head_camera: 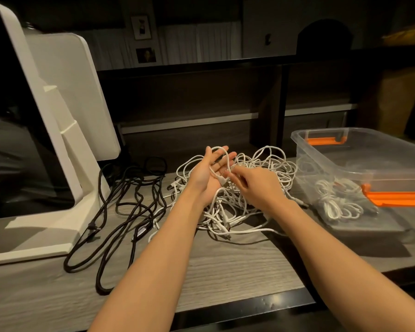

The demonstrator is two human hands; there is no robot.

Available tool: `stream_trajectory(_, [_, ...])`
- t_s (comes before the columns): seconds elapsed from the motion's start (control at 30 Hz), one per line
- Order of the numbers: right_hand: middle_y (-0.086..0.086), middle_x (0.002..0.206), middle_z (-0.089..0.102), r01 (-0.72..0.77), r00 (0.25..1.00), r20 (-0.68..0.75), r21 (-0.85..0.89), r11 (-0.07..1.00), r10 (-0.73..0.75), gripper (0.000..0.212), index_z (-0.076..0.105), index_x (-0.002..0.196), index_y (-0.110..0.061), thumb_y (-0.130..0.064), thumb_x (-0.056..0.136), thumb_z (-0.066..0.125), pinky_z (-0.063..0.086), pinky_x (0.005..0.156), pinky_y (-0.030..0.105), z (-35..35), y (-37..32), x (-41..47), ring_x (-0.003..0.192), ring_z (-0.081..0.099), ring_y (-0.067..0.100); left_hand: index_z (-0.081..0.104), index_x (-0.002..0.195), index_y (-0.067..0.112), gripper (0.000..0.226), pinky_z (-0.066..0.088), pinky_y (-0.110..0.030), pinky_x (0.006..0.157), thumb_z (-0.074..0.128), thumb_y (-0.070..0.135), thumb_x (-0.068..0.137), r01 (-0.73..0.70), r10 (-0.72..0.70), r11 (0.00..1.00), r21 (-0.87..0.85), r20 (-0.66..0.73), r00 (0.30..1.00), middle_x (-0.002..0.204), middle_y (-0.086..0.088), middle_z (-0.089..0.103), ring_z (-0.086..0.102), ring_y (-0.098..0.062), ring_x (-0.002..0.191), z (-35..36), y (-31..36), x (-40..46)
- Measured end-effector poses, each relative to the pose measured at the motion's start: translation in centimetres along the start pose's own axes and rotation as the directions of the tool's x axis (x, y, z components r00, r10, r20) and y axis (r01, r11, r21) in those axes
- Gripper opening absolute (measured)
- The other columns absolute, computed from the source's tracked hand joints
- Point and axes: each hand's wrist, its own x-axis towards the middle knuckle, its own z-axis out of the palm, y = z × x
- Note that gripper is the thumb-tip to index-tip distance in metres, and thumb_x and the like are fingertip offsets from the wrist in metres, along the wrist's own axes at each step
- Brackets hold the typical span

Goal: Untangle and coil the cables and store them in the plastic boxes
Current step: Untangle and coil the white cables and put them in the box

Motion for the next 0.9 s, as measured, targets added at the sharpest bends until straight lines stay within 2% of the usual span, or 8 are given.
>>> stream_trajectory(0.07, [-0.008,0.066,0.053,0.027,0.999,0.026,-0.042,0.999,-0.026,0.029,0.062,0.092,-0.022,-0.041,0.100,0.041,0.046,0.059,0.032,-0.2,-0.1,-0.1,0.062,0.052,0.015,0.055,0.126,0.004,0.053,0.041,-0.038,0.106,0.021,0.040,0.106,0.012,-0.012,1.000,0.016,-0.004,1.000,0.125,-0.011,0.061,0.052,-0.021,0.122,0.2,-0.1,0.0])
stream_trajectory(0.17, [-0.004,0.074,0.059,0.031,0.999,0.047,-0.053,0.998,-0.029,0.028,0.065,0.093,-0.021,-0.042,0.097,0.046,0.041,0.062,0.030,-0.6,0.0,0.0,0.070,0.054,0.016,0.059,0.102,0.006,0.054,0.044,-0.038,0.098,0.019,0.043,0.106,0.004,-0.008,0.997,-0.083,-0.047,0.999,0.098,-0.010,0.066,0.059,-0.023,0.105,0.3,-0.2,0.0])
stream_trajectory(0.27, [-0.001,0.086,0.060,0.057,0.996,0.071,-0.003,0.998,-0.056,0.020,0.063,0.090,-0.016,-0.035,0.092,0.058,0.035,0.070,0.026,-0.7,0.6,0.1,0.082,0.045,0.013,0.050,0.077,0.011,0.057,0.051,-0.032,0.071,0.019,0.051,0.103,-0.047,0.014,0.966,-0.252,-0.133,0.991,0.054,0.000,0.048,0.052,-0.013,0.053,-0.3,0.1,0.3])
stream_trajectory(0.37, [-0.002,0.097,0.059,0.070,0.997,0.016,0.024,0.997,-0.071,0.005,0.062,0.094,-0.014,-0.016,0.089,0.063,0.034,0.082,0.025,-0.1,1.5,0.2,0.091,0.041,0.012,0.041,0.069,0.013,0.061,0.030,-0.018,0.035,0.015,0.058,0.100,-0.035,-0.012,0.947,-0.319,-0.146,0.989,0.043,0.006,0.031,0.024,-0.006,0.029,-1.1,0.6,0.5])
stream_trajectory(0.47, [-0.012,0.091,0.054,-0.059,0.989,-0.123,0.221,0.974,0.088,0.009,0.063,0.092,-0.017,-0.011,0.087,0.065,0.042,0.083,0.036,0.3,1.8,0.0,0.089,0.042,0.009,0.040,0.069,0.013,0.063,0.017,-0.017,0.032,0.012,0.061,0.099,0.026,-0.048,0.982,-0.190,-0.112,0.993,0.044,0.005,0.030,0.021,-0.005,0.030,-1.4,0.7,0.5])
stream_trajectory(0.63, [-0.015,0.075,0.055,-0.057,0.952,-0.235,0.497,0.866,0.198,0.018,0.061,0.078,-0.028,-0.045,0.080,0.068,0.040,0.076,0.030,-0.4,0.3,0.1,0.078,0.048,0.004,0.046,0.071,0.012,0.060,0.022,-0.016,0.036,0.015,0.050,0.104,0.031,-0.024,0.960,0.280,-0.032,0.999,0.051,0.001,0.045,0.034,-0.007,0.041,-0.7,0.5,0.5])
stream_trajectory(0.77, [-0.009,0.075,0.047,-0.118,0.960,-0.164,0.502,0.857,0.228,0.030,0.047,0.067,-0.031,-0.047,0.082,0.068,0.024,0.078,0.027,-0.9,-0.9,0.1,0.083,0.044,0.015,0.057,0.063,0.016,0.067,0.024,-0.013,0.038,0.018,0.049,0.105,0.045,-0.078,0.862,0.505,0.045,0.996,0.056,0.000,0.050,0.039,-0.009,0.051,-0.1,0.3,0.1])
stream_trajectory(0.9, [-0.007,0.071,0.043,-0.159,0.972,-0.047,0.585,0.795,0.229,0.027,0.039,0.067,-0.033,-0.029,0.081,0.062,0.029,0.079,0.033,-1.1,-1.0,0.5,0.078,0.039,0.015,0.048,0.068,0.014,0.058,0.025,-0.016,0.040,0.018,0.047,0.106,0.049,-0.163,0.766,0.641,0.120,0.979,0.053,0.000,0.045,0.038,-0.007,0.041,0.0,0.2,-0.6])
